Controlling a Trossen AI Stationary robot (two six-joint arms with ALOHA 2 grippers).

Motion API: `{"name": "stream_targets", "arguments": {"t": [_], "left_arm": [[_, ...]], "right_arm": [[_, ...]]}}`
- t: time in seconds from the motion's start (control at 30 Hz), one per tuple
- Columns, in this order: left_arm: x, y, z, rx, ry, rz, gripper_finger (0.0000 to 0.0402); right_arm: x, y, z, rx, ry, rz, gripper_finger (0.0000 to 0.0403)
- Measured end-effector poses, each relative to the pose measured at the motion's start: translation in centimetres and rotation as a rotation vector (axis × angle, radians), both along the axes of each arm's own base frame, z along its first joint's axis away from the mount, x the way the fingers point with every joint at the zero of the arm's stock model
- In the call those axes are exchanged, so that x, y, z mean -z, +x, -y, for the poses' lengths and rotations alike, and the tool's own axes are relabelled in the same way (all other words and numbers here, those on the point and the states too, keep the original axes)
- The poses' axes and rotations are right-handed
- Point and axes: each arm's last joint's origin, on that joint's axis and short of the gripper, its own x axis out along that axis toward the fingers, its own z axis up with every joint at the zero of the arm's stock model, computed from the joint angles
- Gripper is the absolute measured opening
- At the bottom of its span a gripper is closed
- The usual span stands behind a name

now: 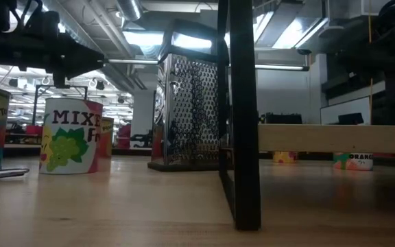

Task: Pick and place cans onto a shelf
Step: Put the large canned pineapple on the shelf

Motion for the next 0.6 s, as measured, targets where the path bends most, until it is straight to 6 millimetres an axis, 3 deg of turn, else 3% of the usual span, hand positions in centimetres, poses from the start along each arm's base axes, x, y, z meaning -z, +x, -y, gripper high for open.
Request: {"name": "stream_targets", "arguments": {"t": [0.23, 0.43, 0.6], "left_arm": [[-1.5, -0.3, 0.1, 0.014, 0.024, 0.144, 0.0161], [-4.9, -0.3, 0.1, 0.005, 0.048, 0.181, 0.0159], [-8.3, 1.4, -0.3, -0.037, 0.101, 0.078, 0.0158]], "right_arm": [[0.0, 0.0, 0.0, 0.000, 0.000, 0.000, 0.0079], [-0.1, 0.0, 0.0, 0.001, 0.000, 0.013, 0.0079], [-0.6, 0.0, 0.0, 0.001, 0.006, 0.062, 0.0079]]}}
